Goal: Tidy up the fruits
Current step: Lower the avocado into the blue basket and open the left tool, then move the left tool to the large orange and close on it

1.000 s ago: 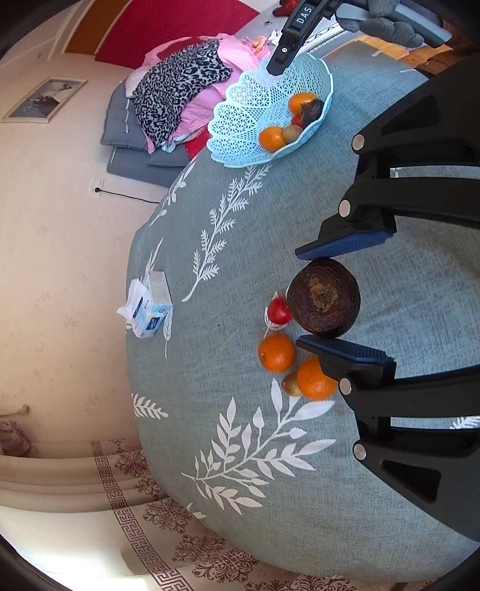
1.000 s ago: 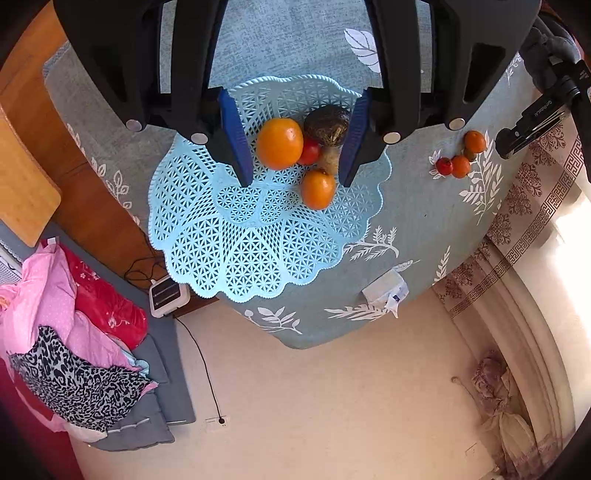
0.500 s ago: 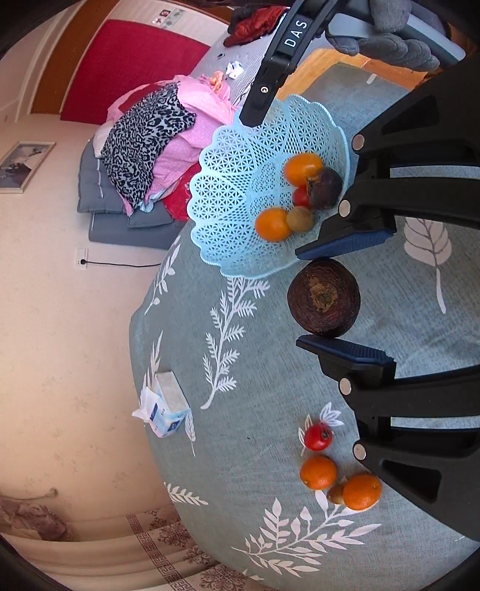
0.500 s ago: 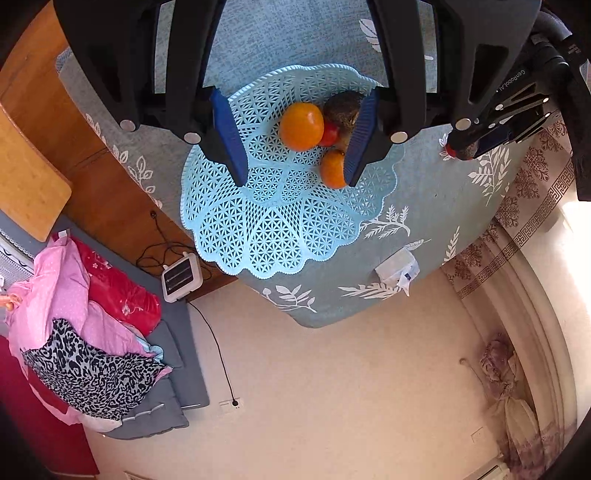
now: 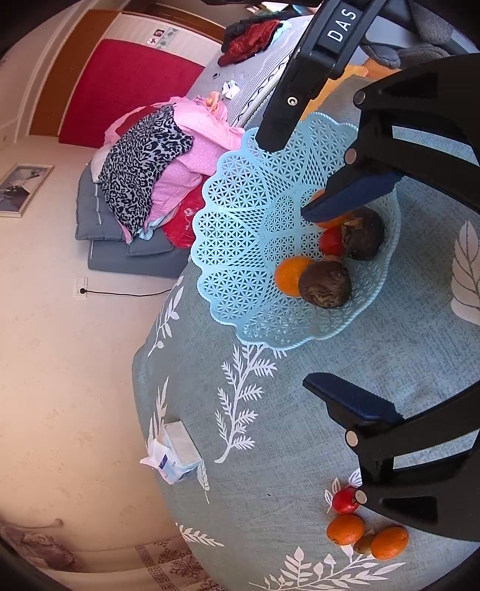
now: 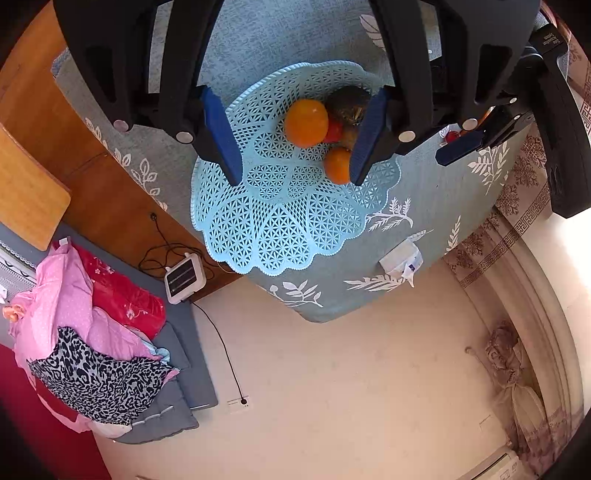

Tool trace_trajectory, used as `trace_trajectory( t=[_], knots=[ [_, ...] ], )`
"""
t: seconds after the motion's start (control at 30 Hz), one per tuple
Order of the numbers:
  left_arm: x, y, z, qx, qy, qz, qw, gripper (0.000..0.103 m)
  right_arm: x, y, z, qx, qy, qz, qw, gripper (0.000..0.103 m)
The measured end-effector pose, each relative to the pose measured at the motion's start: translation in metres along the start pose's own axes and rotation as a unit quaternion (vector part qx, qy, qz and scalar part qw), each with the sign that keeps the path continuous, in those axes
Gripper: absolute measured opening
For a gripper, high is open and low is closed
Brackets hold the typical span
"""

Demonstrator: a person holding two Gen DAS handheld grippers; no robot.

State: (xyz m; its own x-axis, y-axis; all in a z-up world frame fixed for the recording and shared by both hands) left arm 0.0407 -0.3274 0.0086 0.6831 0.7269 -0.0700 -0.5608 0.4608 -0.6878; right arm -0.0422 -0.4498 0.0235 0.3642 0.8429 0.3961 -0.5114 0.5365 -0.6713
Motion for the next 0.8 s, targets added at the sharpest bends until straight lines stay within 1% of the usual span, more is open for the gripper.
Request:
trace_trajectory(
  t=[0.13,0.2,0.23,0.33,0.5,0.7,0.8],
  knots=[
    [0.017,0.003,0.003,-0.002,-0.016,0.019,0.9997,0.083,0.000,0.002,-0.001,0.000,0.002,-0.002,1.000,0.064],
    [0.026,0.004,0.006,-0.002,-0.035,0.023,0.9991,0.085,0.001,0.002,-0.001,-0.001,0.003,-0.001,1.000,0.064],
    [0.030,0.006,0.007,0.000,-0.048,0.023,0.9986,0.089,0.002,0.003,-0.001,-0.002,0.004,0.001,1.000,0.064],
    [0.041,0.008,0.012,0.001,-0.074,0.025,0.9969,0.090,0.005,0.004,-0.002,-0.004,0.008,0.007,1.000,0.064],
    [0.058,0.011,0.022,-0.001,-0.078,0.048,0.9958,0.090,0.009,0.007,-0.004,-0.011,0.018,0.018,1.000,0.064],
    [0.077,0.011,0.036,-0.016,-0.106,0.058,0.9926,0.090,0.016,0.011,-0.006,-0.016,0.025,0.036,0.999,0.065],
    [0.087,0.011,0.041,-0.023,-0.113,0.065,0.9912,0.090,0.021,0.013,-0.006,-0.017,0.026,0.048,0.998,0.065]
  ],
)
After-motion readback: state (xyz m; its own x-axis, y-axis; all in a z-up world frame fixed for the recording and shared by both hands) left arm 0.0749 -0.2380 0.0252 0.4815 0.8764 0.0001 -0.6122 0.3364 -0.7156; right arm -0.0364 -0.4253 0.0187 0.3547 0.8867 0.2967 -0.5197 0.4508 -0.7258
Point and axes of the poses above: each gripper's, at about its wrist camera, not at the fingertips, and z roughly against the way its jaws point, x to its left, y to its underside, the point moved 9 cm from there along -z, roughly the way its jaws point, and after that the axes turned 6 degrees about x, right-handed, at the moved point
